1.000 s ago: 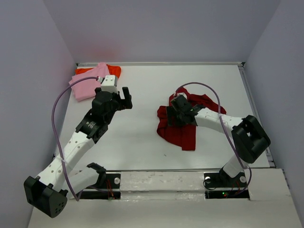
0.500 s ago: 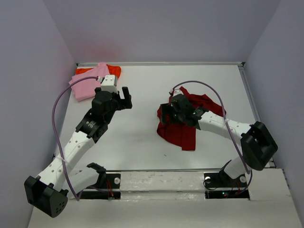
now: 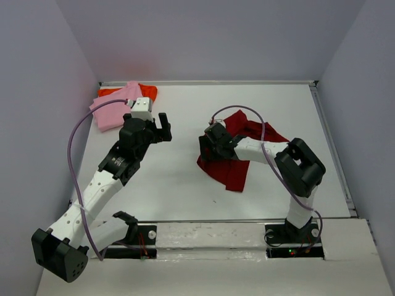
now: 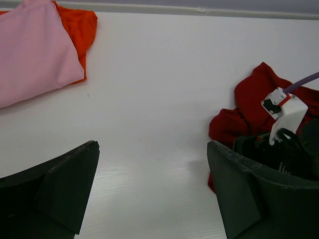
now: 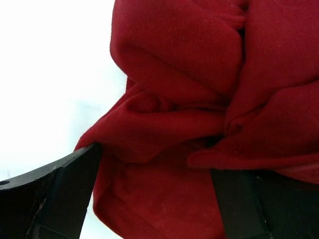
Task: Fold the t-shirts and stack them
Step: Flatten the tshirt out
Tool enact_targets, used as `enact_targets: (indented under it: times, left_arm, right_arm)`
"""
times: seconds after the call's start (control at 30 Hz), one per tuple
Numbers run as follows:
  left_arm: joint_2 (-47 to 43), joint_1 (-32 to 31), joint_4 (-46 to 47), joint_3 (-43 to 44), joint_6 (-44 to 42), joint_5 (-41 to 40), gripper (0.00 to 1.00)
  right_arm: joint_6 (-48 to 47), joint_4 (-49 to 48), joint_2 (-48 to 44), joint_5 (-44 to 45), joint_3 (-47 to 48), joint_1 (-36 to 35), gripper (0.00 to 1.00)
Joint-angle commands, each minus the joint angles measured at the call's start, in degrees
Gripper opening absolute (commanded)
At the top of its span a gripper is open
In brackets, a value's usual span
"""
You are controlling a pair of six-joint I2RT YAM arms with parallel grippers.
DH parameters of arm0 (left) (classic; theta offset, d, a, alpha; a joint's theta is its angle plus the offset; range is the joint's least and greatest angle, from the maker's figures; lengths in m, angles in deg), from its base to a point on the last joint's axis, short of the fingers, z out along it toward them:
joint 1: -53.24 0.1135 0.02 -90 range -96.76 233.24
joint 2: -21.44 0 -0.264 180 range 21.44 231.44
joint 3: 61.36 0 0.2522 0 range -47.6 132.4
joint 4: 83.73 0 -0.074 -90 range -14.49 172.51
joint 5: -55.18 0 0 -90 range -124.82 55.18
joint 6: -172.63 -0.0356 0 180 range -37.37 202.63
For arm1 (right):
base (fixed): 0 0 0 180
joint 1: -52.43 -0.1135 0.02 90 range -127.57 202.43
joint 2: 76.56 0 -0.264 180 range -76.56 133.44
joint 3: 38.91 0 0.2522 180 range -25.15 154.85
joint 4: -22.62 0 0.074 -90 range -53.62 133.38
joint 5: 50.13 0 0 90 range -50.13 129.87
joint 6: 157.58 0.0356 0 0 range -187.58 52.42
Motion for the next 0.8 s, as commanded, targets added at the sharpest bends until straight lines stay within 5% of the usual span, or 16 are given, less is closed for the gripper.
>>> enact_targets:
  times: [0.0, 0.5, 0.77]
  left_arm:
    - [-1.15, 0.17, 1.98, -0.49, -0.22, -0.1, 0.99]
    - [-1.94, 0.17, 2.07, -0.67, -0.13, 0.51, 0.99]
    - [-1.68, 0.17, 2.25, -0.84, 0.22, 1.57, 0.99]
  right_arm:
    - [5.42, 9.45, 7.22, 6.91, 4.73, 3.27, 0.93]
    - [1.05, 16.94, 6.96, 16.75, 18.61, 23.13, 0.93]
    - [-9.06, 16.07, 19.85, 19.67, 36.36, 30.51, 0.94]
